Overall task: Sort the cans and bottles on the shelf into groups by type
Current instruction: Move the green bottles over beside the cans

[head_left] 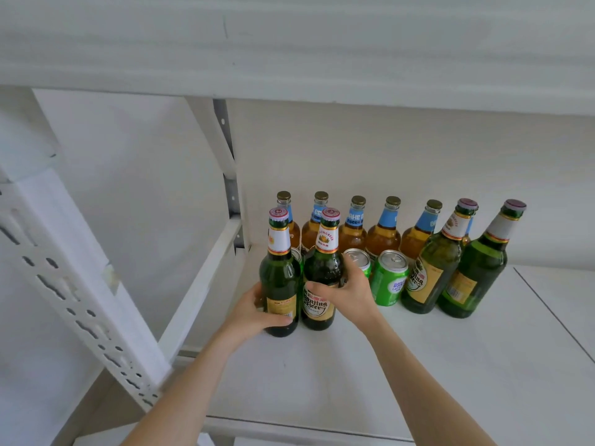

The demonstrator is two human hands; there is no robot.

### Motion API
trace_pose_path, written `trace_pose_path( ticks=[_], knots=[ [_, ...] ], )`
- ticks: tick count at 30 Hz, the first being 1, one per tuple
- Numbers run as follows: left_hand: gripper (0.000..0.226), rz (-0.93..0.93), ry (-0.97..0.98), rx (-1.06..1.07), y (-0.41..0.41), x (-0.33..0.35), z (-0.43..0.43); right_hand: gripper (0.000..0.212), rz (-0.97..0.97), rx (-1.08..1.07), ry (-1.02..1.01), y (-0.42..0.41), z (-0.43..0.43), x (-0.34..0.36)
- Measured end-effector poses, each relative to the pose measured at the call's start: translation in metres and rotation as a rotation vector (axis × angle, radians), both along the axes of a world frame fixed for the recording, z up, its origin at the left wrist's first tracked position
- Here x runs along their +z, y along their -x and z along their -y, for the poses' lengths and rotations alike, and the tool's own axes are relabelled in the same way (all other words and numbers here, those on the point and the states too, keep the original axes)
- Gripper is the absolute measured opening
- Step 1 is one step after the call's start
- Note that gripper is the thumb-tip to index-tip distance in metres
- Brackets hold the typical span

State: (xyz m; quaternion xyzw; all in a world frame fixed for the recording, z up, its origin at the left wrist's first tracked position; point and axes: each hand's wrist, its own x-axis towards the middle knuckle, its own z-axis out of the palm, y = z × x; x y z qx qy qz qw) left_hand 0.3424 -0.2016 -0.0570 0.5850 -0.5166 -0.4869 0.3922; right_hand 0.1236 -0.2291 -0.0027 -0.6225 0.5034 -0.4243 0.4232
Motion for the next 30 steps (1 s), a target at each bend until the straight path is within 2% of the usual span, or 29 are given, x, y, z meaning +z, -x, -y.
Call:
trace_pose_path(
  ticks=[11,16,20,30],
  knots=[
    [0.074,-0.04,0.036,0.01,0.005,0.0,-0.027,0.063,0.179,-0.005,-0.045,0.0,-0.022,0.002],
    [0.079,-0.061,0.002,0.0,0.005,0.003,-0.046,0.049,0.31,-0.084,-0.099,-0.001,-0.04,0.003],
    [0.074,-0.089,-0.014,-0.019,0.01,0.008,-0.065,0.045,0.404,-0.148,-0.167,0.002,-0.056,0.005],
    [0.067,-0.141,0.003,-0.039,0.026,0.024,-0.113,0.041,0.433,-0.248,-0.175,0.024,-0.113,0.017]
  ],
)
